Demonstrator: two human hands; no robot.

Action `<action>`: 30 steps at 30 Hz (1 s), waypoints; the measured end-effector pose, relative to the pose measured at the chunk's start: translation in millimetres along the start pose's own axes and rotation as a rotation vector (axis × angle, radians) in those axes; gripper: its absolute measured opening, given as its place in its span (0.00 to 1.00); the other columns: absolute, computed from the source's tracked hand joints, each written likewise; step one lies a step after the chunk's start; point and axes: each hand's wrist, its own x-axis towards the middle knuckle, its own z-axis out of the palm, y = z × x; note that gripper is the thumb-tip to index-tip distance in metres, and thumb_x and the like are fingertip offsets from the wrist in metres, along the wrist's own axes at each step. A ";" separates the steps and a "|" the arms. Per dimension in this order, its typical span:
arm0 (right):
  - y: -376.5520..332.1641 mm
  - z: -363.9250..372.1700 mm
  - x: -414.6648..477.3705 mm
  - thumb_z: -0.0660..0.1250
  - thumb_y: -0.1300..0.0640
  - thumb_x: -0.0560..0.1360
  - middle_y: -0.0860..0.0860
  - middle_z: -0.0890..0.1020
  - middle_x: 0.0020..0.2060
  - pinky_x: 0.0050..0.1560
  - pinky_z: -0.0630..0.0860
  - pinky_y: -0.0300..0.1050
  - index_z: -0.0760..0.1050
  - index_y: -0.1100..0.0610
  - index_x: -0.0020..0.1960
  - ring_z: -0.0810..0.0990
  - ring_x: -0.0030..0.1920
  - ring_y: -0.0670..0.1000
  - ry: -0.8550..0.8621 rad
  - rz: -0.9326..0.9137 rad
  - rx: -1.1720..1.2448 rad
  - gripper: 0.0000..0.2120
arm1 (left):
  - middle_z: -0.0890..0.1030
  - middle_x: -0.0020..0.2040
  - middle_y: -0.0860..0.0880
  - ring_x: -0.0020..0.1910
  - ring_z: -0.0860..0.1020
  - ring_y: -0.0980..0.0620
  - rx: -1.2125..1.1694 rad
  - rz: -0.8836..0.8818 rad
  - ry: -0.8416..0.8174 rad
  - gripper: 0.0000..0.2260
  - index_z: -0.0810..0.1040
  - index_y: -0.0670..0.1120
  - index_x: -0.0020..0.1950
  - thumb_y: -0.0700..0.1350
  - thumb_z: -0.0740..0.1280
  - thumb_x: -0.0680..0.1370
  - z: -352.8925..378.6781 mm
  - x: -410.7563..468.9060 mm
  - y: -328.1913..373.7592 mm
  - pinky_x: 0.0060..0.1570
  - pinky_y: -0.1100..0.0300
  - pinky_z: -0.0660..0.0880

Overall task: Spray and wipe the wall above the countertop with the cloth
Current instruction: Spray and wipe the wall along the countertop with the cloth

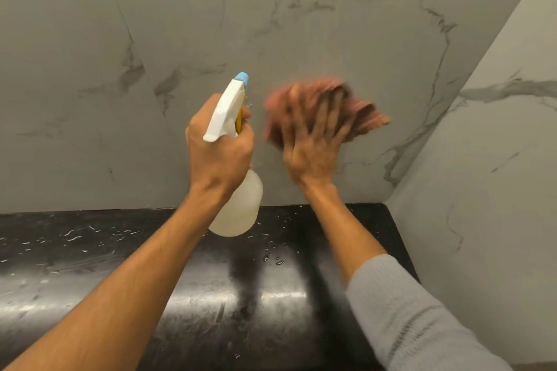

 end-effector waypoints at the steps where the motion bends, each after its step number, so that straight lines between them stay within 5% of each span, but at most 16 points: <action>1: 10.0 3.4 -24.2 0.60 0.46 0.81 0.54 0.39 0.80 0.76 0.35 0.63 0.41 0.45 0.80 0.37 0.79 0.57 -0.038 -0.246 -0.053 0.36 | 0.79 0.42 0.37 0.37 0.79 0.32 0.014 -0.003 -0.004 0.03 0.76 0.34 0.46 0.31 0.66 0.73 -4.7 -1.8 -2.6 0.33 0.39 0.77; 3: 42.2 -9.0 -66.7 0.69 0.53 0.74 0.53 0.54 0.80 0.76 0.40 0.60 0.55 0.45 0.79 0.39 0.79 0.54 -0.191 -0.635 -0.186 0.39 | 0.79 0.42 0.36 0.37 0.79 0.33 0.031 -0.012 -0.022 0.03 0.76 0.34 0.47 0.31 0.66 0.74 -13.1 -7.0 -7.0 0.31 0.40 0.78; 6: 79.6 -22.0 -37.4 0.71 0.59 0.72 0.49 0.61 0.78 0.74 0.49 0.56 0.61 0.45 0.78 0.52 0.79 0.51 -0.195 -0.863 -0.218 0.37 | 0.79 0.42 0.36 0.35 0.79 0.33 0.026 -0.042 -0.026 0.03 0.77 0.34 0.47 0.31 0.66 0.74 -20.5 -13.1 -13.7 0.29 0.41 0.78; 12: 48.6 -19.1 52.6 0.64 0.49 0.81 0.57 0.62 0.75 0.77 0.45 0.62 0.63 0.47 0.78 0.55 0.79 0.56 0.169 -0.421 -0.038 0.26 | 0.79 0.42 0.39 0.35 0.79 0.35 0.020 -0.086 -0.012 0.05 0.77 0.37 0.48 0.31 0.66 0.74 -17.4 -18.5 -15.9 0.27 0.48 0.80; 15: 53.3 -11.3 -5.2 0.72 0.57 0.74 0.57 0.71 0.73 0.75 0.52 0.63 0.76 0.52 0.68 0.68 0.74 0.59 -0.035 -0.830 -0.048 0.22 | 0.78 0.42 0.38 0.35 0.78 0.34 -0.003 -0.118 -0.003 0.05 0.77 0.37 0.47 0.30 0.65 0.74 -18.4 -24.1 -16.0 0.26 0.54 0.77; 17: 81.8 -17.8 -43.6 0.74 0.55 0.72 0.51 0.70 0.73 0.75 0.59 0.56 0.76 0.51 0.69 0.70 0.73 0.53 -0.290 -1.161 -0.149 0.26 | 0.79 0.42 0.38 0.36 0.79 0.36 0.003 -0.098 -0.031 0.05 0.78 0.36 0.48 0.30 0.66 0.74 -21.5 -28.4 -17.1 0.26 0.54 0.78; 19: 114.6 -24.8 -52.7 0.74 0.57 0.72 0.47 0.67 0.75 0.71 0.69 0.50 0.72 0.49 0.73 0.71 0.72 0.50 -0.396 -1.233 -0.155 0.30 | 0.79 0.43 0.38 0.36 0.79 0.37 0.014 -0.088 -0.039 0.06 0.78 0.37 0.49 0.30 0.66 0.74 -26.1 -30.9 -17.8 0.25 0.53 0.79; 22: 150.0 -33.2 -37.6 0.65 0.60 0.79 0.50 0.57 0.79 0.74 0.60 0.55 0.66 0.48 0.76 0.62 0.77 0.53 -0.304 -1.034 -0.164 0.27 | 0.79 0.43 0.37 0.36 0.79 0.37 0.003 -0.088 -0.047 0.06 0.78 0.36 0.49 0.30 0.65 0.74 -27.5 -31.8 -18.0 0.26 0.55 0.78; 25: 145.3 -37.7 -27.7 0.58 0.46 0.84 0.52 0.47 0.81 0.76 0.47 0.61 0.53 0.43 0.80 0.47 0.80 0.54 -0.134 -0.535 -0.183 0.27 | 0.79 0.43 0.37 0.36 0.79 0.37 -0.029 -0.113 -0.017 0.06 0.78 0.37 0.49 0.30 0.65 0.74 -21.7 -33.9 -20.8 0.26 0.55 0.78; 28: 115.3 -36.8 -72.0 0.46 0.40 0.84 0.61 0.45 0.79 0.74 0.42 0.69 0.37 0.44 0.80 0.45 0.79 0.63 -0.308 -0.121 -0.120 0.29 | 0.79 0.43 0.35 0.36 0.79 0.37 -0.061 -0.147 -0.011 0.06 0.77 0.37 0.49 0.30 0.65 0.75 -15.3 -41.4 -22.3 0.24 0.57 0.78; 30: 102.6 -36.1 -113.9 0.51 0.43 0.84 0.68 0.48 0.77 0.72 0.47 0.75 0.32 0.48 0.79 0.45 0.77 0.68 -0.492 0.029 -0.109 0.34 | 0.79 0.43 0.37 0.35 0.79 0.37 -0.068 -0.158 -0.021 0.07 0.77 0.39 0.49 0.29 0.65 0.75 -13.6 -46.8 -22.9 0.24 0.57 0.78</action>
